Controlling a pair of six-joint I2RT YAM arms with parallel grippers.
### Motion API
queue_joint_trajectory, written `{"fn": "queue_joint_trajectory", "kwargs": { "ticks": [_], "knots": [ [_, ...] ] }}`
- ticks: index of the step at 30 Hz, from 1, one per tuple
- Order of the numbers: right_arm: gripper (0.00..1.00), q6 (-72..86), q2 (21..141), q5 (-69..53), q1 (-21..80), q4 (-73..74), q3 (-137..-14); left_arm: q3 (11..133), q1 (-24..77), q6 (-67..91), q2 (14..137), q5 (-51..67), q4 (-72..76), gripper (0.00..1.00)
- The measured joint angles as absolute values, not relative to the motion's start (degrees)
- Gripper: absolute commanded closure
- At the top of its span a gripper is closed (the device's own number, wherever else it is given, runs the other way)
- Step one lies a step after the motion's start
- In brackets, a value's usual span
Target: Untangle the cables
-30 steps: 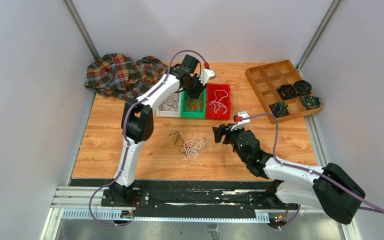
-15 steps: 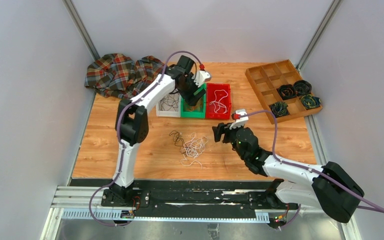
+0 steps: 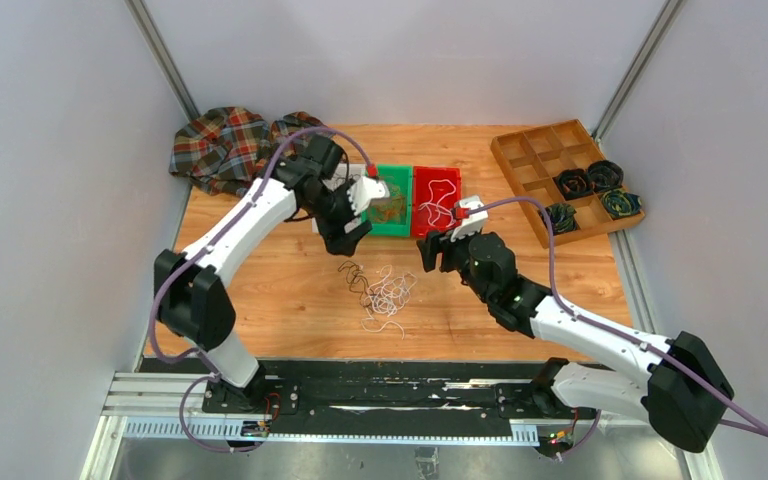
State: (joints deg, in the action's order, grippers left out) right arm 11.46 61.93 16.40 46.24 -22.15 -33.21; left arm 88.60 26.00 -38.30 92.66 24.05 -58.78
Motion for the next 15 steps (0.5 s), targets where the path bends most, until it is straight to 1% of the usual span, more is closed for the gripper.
{"fn": "queue_joint_trajectory", "kwargs": {
  "ticks": [2, 4, 6, 12, 15],
  "knots": [
    [0.3, 11.5, 61.7, 16.0, 46.4, -20.8, -33.2, 84.7, 25.5, -38.7, 94.8, 24.2, -59.0, 0.32],
    [0.31, 11.5, 61.3, 15.9, 46.4, -19.9, -33.2, 81.7, 24.5, -38.8, 97.5, 24.5, -58.8, 0.36],
    [0.31, 11.6, 60.9, 15.8, 46.5, -19.4, -33.2, 80.0, 23.1, -39.0, 99.8, 24.6, -58.2, 0.36],
    [0.32, 12.5, 60.8, 15.6, 46.7, -19.0, -33.2, 79.6, 20.3, -40.8, 103.4, 27.1, -55.0, 0.32],
    [0.34, 12.8, 61.2, 15.6, 46.9, -19.0, -33.2, 79.6, 20.4, -41.7, 104.4, 29.3, -54.1, 0.33]
  ]
}}
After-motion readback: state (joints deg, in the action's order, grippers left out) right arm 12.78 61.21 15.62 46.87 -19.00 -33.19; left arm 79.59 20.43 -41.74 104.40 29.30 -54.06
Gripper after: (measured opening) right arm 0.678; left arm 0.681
